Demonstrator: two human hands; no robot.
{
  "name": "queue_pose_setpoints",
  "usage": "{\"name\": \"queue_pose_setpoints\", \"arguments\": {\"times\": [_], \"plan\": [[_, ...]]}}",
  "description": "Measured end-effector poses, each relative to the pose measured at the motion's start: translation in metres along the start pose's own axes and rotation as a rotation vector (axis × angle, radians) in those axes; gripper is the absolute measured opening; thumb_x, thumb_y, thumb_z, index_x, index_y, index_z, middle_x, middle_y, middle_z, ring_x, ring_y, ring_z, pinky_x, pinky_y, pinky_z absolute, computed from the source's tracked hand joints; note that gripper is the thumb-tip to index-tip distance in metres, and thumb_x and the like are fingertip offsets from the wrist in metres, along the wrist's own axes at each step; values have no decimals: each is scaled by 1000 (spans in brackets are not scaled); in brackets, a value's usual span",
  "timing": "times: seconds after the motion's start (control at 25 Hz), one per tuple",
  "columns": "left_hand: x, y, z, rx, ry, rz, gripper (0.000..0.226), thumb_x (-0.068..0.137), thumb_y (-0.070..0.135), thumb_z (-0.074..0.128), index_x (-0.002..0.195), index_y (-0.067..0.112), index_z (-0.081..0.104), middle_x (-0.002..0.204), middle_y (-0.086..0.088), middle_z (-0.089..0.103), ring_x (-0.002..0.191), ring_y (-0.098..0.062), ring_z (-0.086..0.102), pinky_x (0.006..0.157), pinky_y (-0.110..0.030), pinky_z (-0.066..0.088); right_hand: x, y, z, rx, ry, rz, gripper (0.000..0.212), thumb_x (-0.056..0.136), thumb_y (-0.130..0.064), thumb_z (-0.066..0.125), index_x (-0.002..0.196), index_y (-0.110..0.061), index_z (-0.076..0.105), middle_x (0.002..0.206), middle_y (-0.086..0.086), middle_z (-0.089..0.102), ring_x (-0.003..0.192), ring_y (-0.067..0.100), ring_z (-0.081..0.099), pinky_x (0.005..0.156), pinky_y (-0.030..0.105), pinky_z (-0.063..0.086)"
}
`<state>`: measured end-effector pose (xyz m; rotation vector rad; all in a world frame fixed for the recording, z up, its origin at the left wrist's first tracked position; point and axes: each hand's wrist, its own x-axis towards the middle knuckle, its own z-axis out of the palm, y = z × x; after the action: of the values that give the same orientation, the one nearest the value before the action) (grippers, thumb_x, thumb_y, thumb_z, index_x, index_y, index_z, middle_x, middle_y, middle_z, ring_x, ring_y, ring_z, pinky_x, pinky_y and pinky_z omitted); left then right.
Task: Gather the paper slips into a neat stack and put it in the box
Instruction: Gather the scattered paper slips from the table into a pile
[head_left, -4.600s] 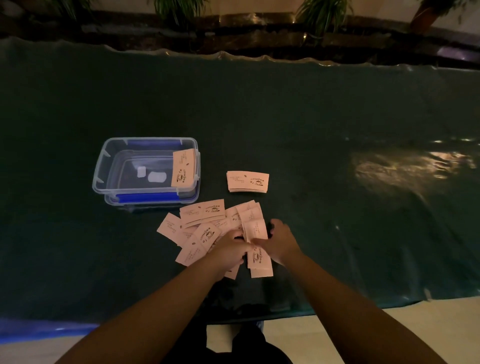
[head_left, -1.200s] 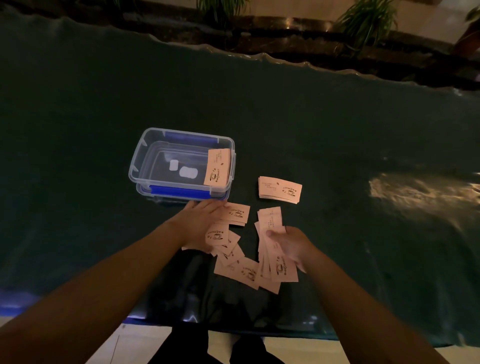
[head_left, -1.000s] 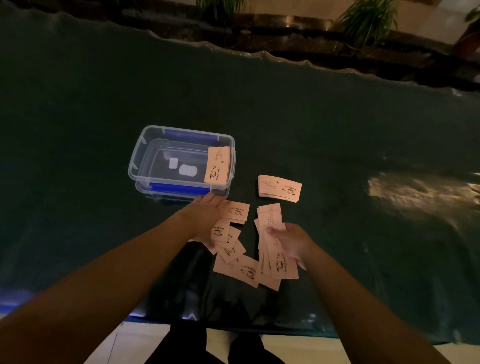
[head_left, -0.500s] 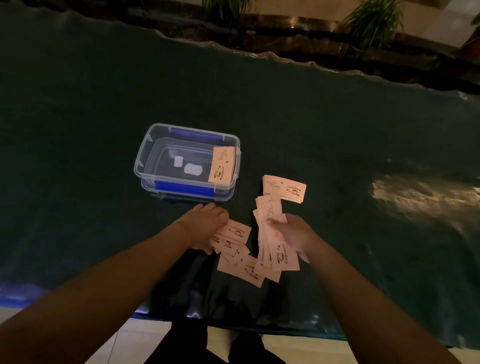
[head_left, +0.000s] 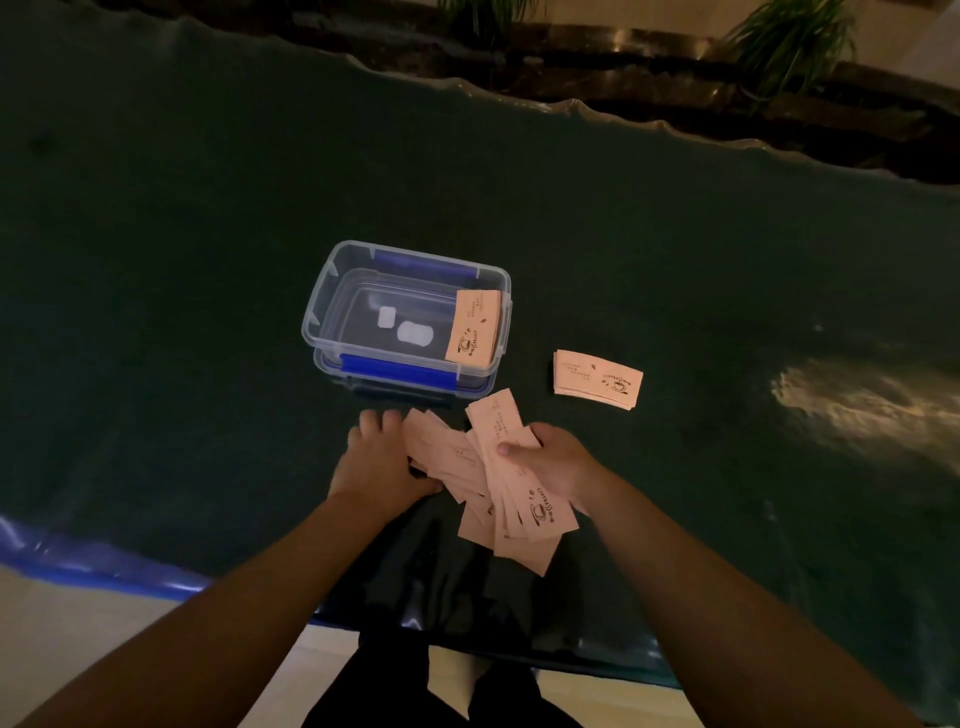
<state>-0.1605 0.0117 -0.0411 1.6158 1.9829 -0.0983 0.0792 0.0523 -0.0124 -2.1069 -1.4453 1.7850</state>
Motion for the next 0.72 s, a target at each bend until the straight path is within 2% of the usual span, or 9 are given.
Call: {"name": "queue_pose_setpoints", "arguments": {"times": [0.08,0.16,0.24,0.32,0.4,0.48,0.56,0.64,0.72], "plan": [[-4,-5,8,-282,-66,-107,97,67,48,94,142,17,42,144,-10,50,131,-30,58,104,-49,55,4,-5,7,-47,5,-32,44,97,-49,70,136,-30,62,116,-5,71,97,14,73,73,32,56],[-3,-4,14,-458,-92,-101,84,73,37,92,139,15,45,135,-6,57,126,-26,63,100,-44,57,7,-8,13,-138,16,-51,59,98,-54,67,149,-27,55,133,0,66,114,21,68,89,41,59],[0,3,13,-562,-114,-77,78,75,32,90,138,19,47,124,5,59,118,-18,63,91,-35,53,8,-10,17,-234,18,-69,62,99,-55,63,152,-24,52,142,3,62,125,24,62,103,49,55],[2,14,12,-591,-153,-42,70,76,34,89,133,28,50,118,11,58,112,-13,61,85,-30,47,6,-12,22,-264,-7,-84,54,101,-52,62,147,-22,55,135,3,64,110,19,63,99,43,54],[5,25,13,-602,-191,-10,63,82,30,86,135,33,51,121,12,60,123,-18,62,84,-26,46,5,-12,26,-251,-17,-64,51,102,-50,62,144,-21,57,128,2,65,100,16,62,90,38,54],[5,35,13,-602,-226,-16,73,88,27,81,151,25,45,136,2,62,136,-26,58,91,-30,46,3,-7,28,-231,-2,-51,52,101,-50,63,143,-21,57,121,0,64,97,15,61,83,34,53],[1,38,10,-615,-222,-74,92,89,32,81,163,19,28,153,-6,57,142,-29,54,104,-42,48,3,-2,29,-189,14,-39,55,99,-53,65,144,-22,56,120,-2,63,93,13,61,76,31,51],[-6,31,11,-630,-191,-157,94,88,35,81,163,18,28,148,-7,61,133,-28,61,103,-46,53,4,2,29,-154,20,-24,63,95,-55,70,146,-23,53,132,1,64,95,13,61,75,31,52],[-18,27,14,-700,-219,-278,86,82,35,80,156,17,40,124,-3,69,111,-23,70,88,-40,60,6,5,30,-152,8,-23,74,88,-56,77,149,-24,50,140,2,62,100,15,61,72,30,52]]}}
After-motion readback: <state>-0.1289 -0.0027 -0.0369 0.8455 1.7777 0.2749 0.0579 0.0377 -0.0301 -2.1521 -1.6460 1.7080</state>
